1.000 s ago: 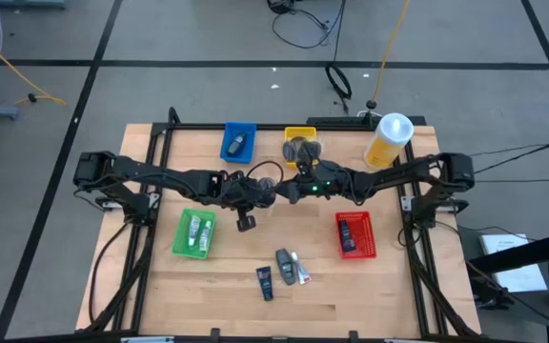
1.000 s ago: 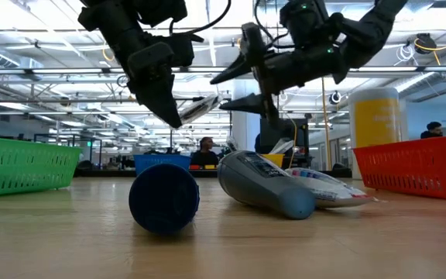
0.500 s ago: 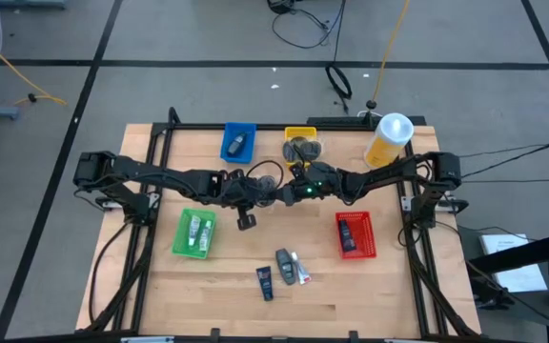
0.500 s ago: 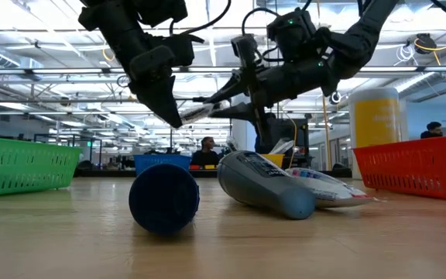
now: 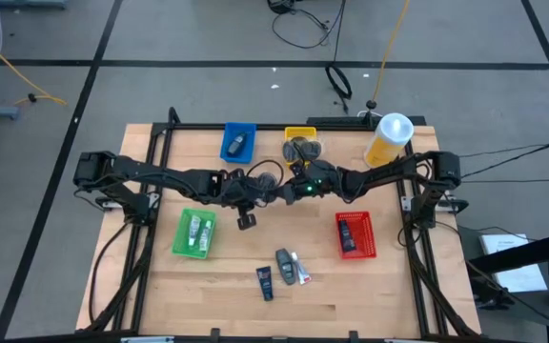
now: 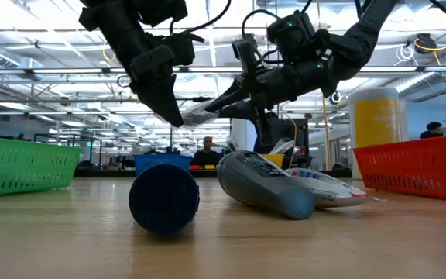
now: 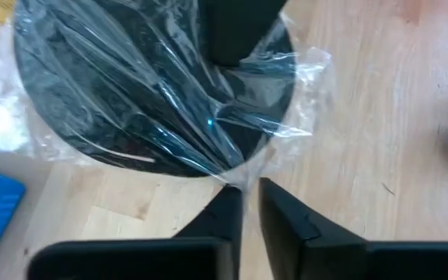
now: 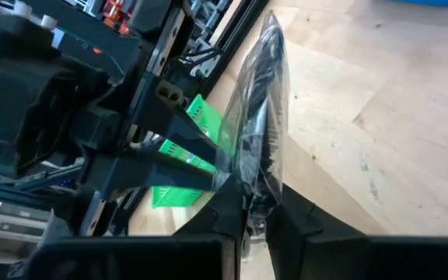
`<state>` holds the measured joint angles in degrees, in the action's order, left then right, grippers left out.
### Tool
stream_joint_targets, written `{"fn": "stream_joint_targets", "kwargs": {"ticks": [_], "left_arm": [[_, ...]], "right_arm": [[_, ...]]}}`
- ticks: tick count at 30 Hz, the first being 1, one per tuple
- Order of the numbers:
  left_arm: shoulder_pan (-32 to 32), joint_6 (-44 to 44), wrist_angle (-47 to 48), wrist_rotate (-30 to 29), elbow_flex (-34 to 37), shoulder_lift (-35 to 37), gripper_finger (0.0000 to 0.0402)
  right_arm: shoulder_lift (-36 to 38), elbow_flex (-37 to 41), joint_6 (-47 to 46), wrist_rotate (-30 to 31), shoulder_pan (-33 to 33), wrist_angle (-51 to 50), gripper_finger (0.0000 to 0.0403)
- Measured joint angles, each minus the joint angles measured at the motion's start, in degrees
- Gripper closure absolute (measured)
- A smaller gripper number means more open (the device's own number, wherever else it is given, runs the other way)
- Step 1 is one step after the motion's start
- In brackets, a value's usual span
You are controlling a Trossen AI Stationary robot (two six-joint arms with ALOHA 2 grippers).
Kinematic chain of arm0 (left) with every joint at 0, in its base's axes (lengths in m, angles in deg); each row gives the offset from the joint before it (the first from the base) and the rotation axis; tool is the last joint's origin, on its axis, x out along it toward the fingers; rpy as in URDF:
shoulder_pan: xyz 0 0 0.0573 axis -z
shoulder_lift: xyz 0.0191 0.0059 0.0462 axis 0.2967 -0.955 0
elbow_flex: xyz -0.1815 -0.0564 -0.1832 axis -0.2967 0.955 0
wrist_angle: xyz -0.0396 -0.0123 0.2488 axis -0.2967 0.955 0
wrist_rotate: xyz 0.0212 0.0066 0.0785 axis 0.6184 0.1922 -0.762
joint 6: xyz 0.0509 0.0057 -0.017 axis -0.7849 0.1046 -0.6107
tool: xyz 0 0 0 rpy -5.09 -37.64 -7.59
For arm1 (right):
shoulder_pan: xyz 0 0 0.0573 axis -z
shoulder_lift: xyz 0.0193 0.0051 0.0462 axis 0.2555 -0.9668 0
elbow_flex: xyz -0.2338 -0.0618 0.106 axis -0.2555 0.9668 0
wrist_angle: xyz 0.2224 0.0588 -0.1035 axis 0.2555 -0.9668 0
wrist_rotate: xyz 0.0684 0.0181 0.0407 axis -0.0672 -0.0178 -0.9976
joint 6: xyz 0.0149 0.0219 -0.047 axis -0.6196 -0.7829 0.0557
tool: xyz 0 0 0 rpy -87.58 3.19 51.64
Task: Pick & Place Travel size toiletries
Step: Put the black hairbrush into the yellow bin
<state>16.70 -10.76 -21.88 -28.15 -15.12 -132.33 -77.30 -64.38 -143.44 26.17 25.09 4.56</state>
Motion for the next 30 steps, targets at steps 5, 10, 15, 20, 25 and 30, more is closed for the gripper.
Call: {"fn": "stream_joint_targets", "kwargs": {"ticks": [5,10,15,20,25,30], "left_arm": [[0.0,0.2,-0.2,0.3,0.0,0.0,0.0298],[0.0,6.5,0.1,0.5,0.0,0.0,0.0220],[-0.2,13.9,1.1,3.1,0.0,0.0,0.0163],[-0.1,16.0,0.9,3.3,0.0,0.0,0.0143],[-0.1,16.1,0.1,3.2,0.0,0.0,0.0142],[-0.1,16.1,0.2,2.8,0.0,0.0,0.0142]], "right_arm": [[0.0,0.1,1.0,0.1,1.2,-2.6,0.0380],[2.5,0.1,3.7,-0.1,3.9,-6.1,0.0380],[7.5,0.1,7.8,0.4,8.4,-11.8,0.0379],[11.8,0.1,10.9,1.8,13.7,-15.6,0.0376],[13.2,0.1,10.7,1.8,18.1,-18.6,0.0378],[13.0,0.1,10.7,3.8,20.4,-24.6,0.0375]]}}
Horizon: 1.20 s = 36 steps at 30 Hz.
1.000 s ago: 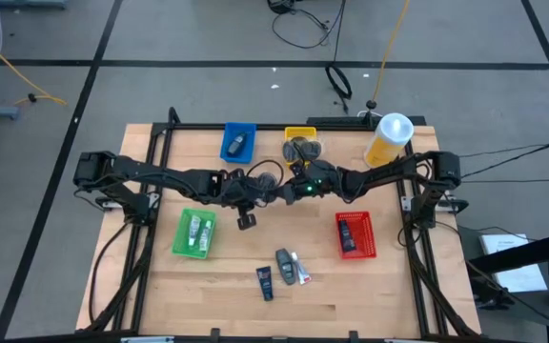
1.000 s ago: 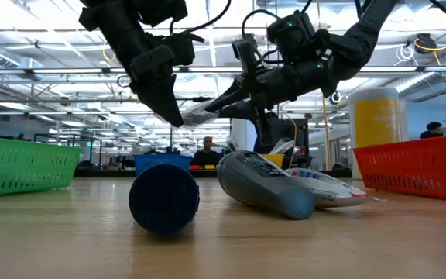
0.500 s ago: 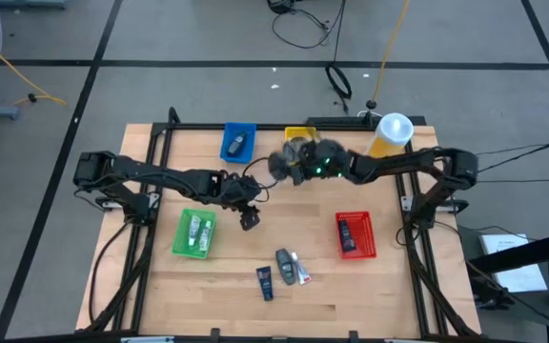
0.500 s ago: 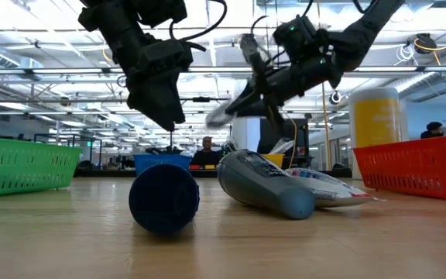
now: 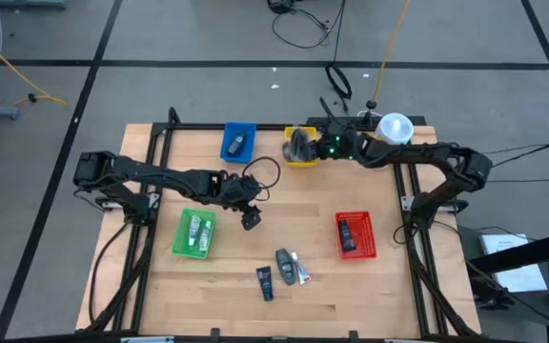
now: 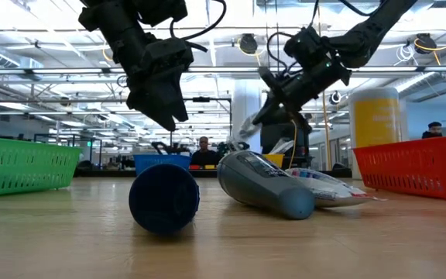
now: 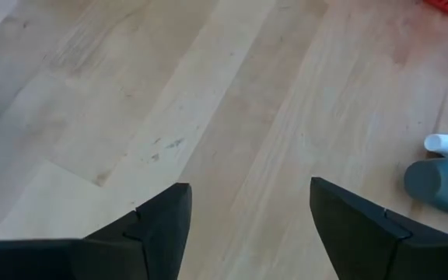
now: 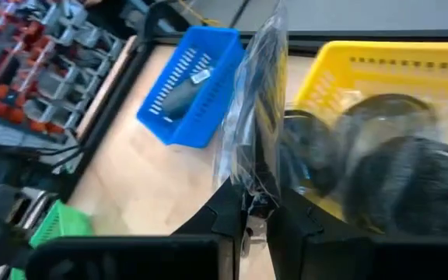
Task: Pick & Place Travel size toiletries
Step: Put the black hairbrush into the yellow bin
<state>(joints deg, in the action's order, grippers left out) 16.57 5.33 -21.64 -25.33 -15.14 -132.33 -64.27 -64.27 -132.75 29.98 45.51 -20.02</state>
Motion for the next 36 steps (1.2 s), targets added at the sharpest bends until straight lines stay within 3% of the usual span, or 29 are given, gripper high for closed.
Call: {"fn": "stream_joint_targets", "kwargs": {"ticks": [15,18,28,36], "left_arm": [[0.0,-0.2,0.0,0.5,0.0,0.0,0.0142],[0.0,-0.4,0.0,2.3,0.0,0.0,0.0142],[3.7,-3.7,-2.2,6.3,0.0,0.0,0.0142],[9.0,-7.1,-2.9,6.3,0.0,0.0,0.0142]], "right_arm": [[0.1,0.1,5.1,6.0,0.9,-5.6,0.0364],[0.0,0.1,4.8,8.4,1.1,-5.2,0.0345],[0.1,0.1,1.4,8.1,1.5,-4.3,0.0237],[6.3,0.2,1.3,0.4,1.6,-5.4,0.0209]]}}
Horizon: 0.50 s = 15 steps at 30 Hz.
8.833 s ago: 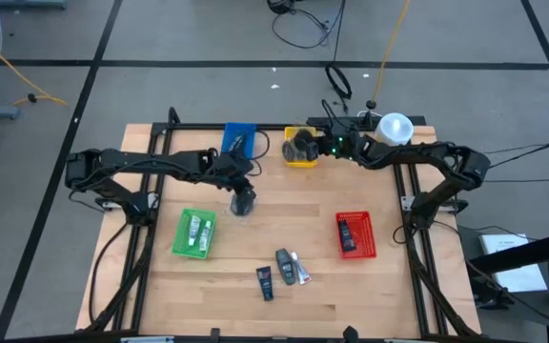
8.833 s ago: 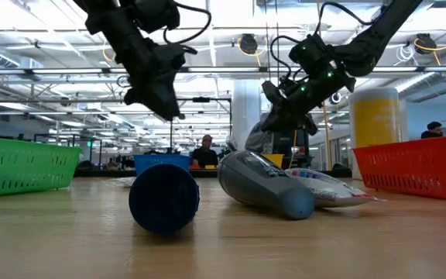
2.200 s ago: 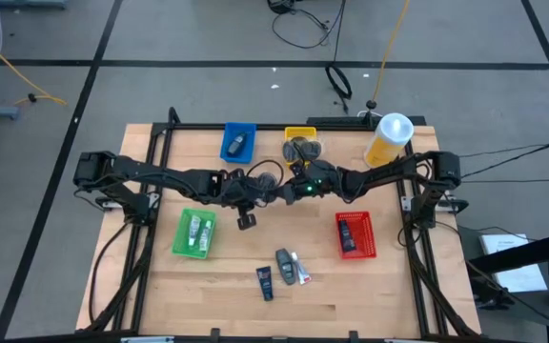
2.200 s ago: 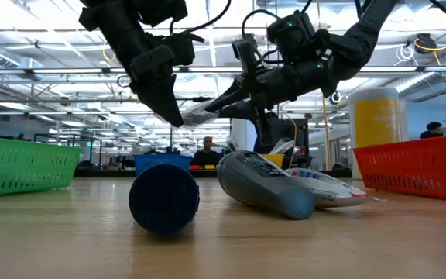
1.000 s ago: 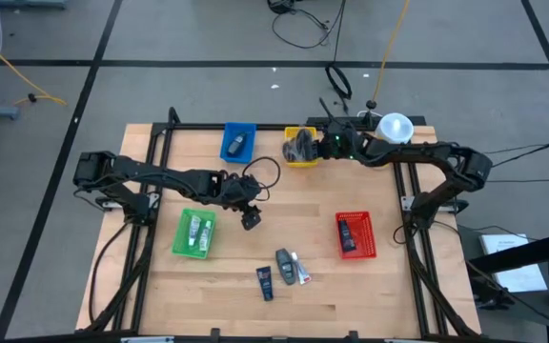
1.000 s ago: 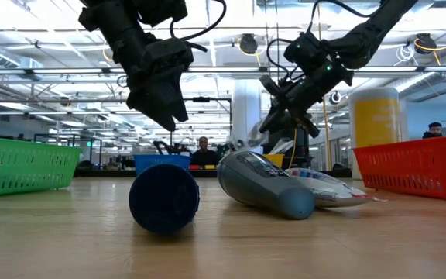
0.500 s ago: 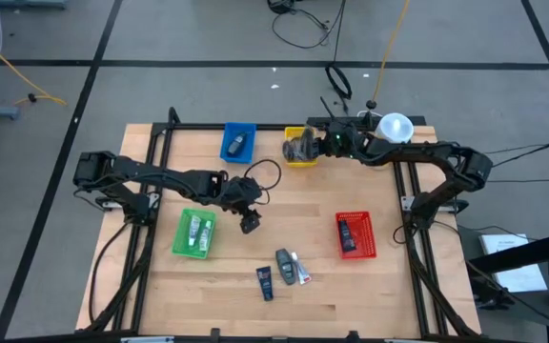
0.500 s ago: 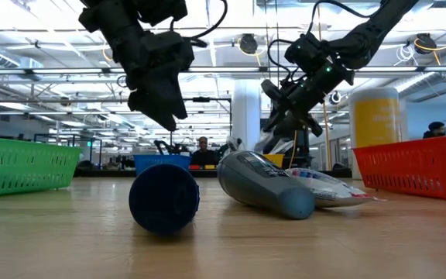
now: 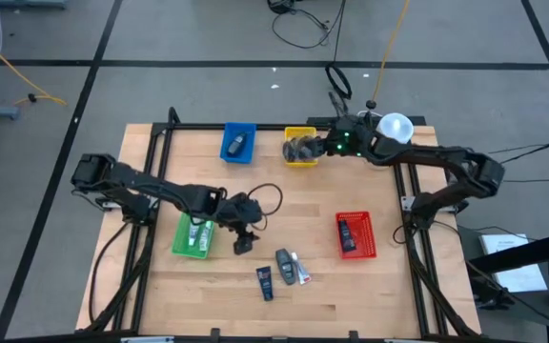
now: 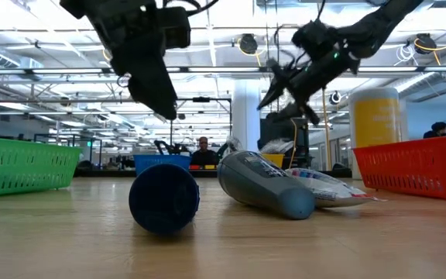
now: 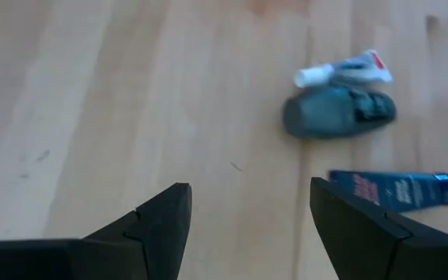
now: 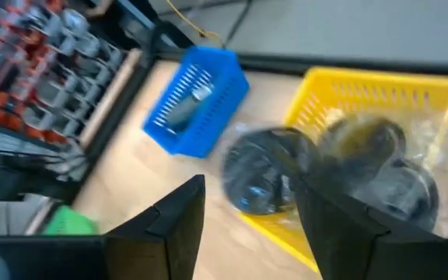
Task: Pick & Place Travel size toiletries
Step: Put the black hairbrush into the yellow bin, then put the blue shave cream into the red bin
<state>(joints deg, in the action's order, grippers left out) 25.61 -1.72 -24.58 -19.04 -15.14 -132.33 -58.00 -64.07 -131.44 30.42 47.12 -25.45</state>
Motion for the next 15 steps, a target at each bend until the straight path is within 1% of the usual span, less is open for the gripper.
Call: {"fn": "stream_joint_targets", "kwargs": {"ticks": [5,10,12,15], "left_arm": [[3.0,0.0,0.0,-0.1,0.0,0.0,0.0142],[6.0,-3.1,-0.1,0.0,0.0,0.0,0.0142],[7.1,-5.5,-0.3,0.0,0.0,0.0,0.0142],[8.6,-9.2,-1.3,0.0,0.0,0.0,0.0142]], "right_arm": [[8.1,0.0,0.5,0.4,-2.4,-2.1,0.0223],[15.5,0.0,0.7,0.7,-8.1,-4.6,0.0238],[17.6,0.0,-0.1,2.4,-11.7,-6.3,0.0244],[19.8,0.0,-1.3,7.0,-18.0,-9.1,0.0251]]}}
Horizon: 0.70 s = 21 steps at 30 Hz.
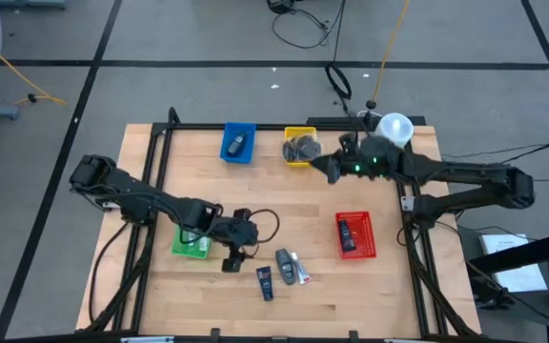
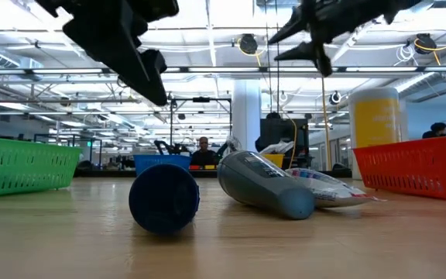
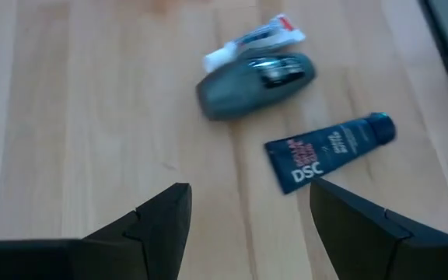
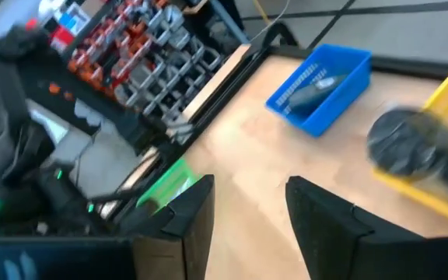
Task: Pick & Place Travel size toiletries
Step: Put the blue shave cream into the red bin
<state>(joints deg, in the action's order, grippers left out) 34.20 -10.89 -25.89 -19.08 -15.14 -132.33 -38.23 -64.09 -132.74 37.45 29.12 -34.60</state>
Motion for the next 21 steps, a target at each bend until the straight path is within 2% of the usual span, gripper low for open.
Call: {"fn": "stream_joint_targets", "kwargs": {"ticks": [6,10,15,21], "left_arm": [[3.1,-2.2,-2.0,0.1,0.0,0.0,0.0142],[5.4,-6.6,-6.8,1.1,0.0,0.0,0.0143],[6.8,-13.9,-12.7,1.1,-0.5,0.0,0.0161],[5.8,-15.3,-7.2,-0.4,-8.8,-3.1,0.0198]], "right_arm": [[0.0,0.0,-2.5,9.1,-13.4,-1.5,0.0265],[-0.7,0.0,-4.0,13.5,-19.8,-1.8,0.0273],[-1.1,0.0,-5.2,15.9,-23.6,-1.3,0.0282],[-1.0,0.0,-5.2,15.7,-25.4,-1.0,0.0289]]}}
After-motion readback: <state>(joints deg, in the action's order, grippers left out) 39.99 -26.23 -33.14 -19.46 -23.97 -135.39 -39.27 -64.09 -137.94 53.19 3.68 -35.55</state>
